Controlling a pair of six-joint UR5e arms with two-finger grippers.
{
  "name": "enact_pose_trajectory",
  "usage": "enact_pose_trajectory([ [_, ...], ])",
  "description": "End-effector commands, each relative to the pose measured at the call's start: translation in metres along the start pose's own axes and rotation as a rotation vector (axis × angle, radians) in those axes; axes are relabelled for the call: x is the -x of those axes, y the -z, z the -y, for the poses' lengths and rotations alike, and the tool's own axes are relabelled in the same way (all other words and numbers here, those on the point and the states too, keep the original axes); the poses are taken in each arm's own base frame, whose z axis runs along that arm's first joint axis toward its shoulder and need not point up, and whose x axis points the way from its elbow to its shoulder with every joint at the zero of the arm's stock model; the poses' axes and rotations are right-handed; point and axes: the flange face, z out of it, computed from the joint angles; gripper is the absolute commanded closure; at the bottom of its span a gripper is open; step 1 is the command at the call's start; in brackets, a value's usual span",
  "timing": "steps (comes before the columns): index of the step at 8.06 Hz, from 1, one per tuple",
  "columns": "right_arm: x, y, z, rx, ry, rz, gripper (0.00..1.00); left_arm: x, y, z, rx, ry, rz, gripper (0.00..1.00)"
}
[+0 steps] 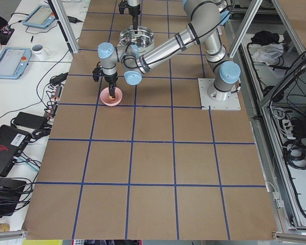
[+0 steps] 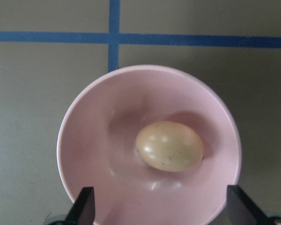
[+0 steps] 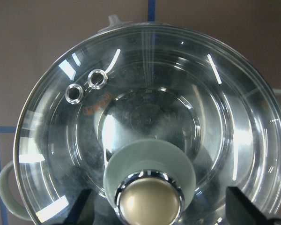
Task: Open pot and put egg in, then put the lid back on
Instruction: 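Grasp the lid knob and lift the glass lid off the pot with the right gripper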
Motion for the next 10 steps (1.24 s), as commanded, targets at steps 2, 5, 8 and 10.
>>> enact_pose_trajectory([
  [2,0.003,-0.01,0.001,0.016,0.001,-0.001,0.21,0.001,-0.009,0.005,0.006,-0.001,0.001,0.0],
  [5,0.006,-0.007,-0.001,0.014,0.009,0.001,0.72,0.002,-0.005,0.006,-0.001,-0.004,0.001,0.0],
  [8,0.006,0.01,-0.001,-0.026,0.022,0.024,0.92,0.01,-0.007,0.009,-0.028,0.013,-0.003,0.0],
  [10,-0.004,0.036,-0.005,-0.056,0.016,0.032,0.92,0.008,-0.017,0.006,-0.011,0.013,-0.012,0.0],
])
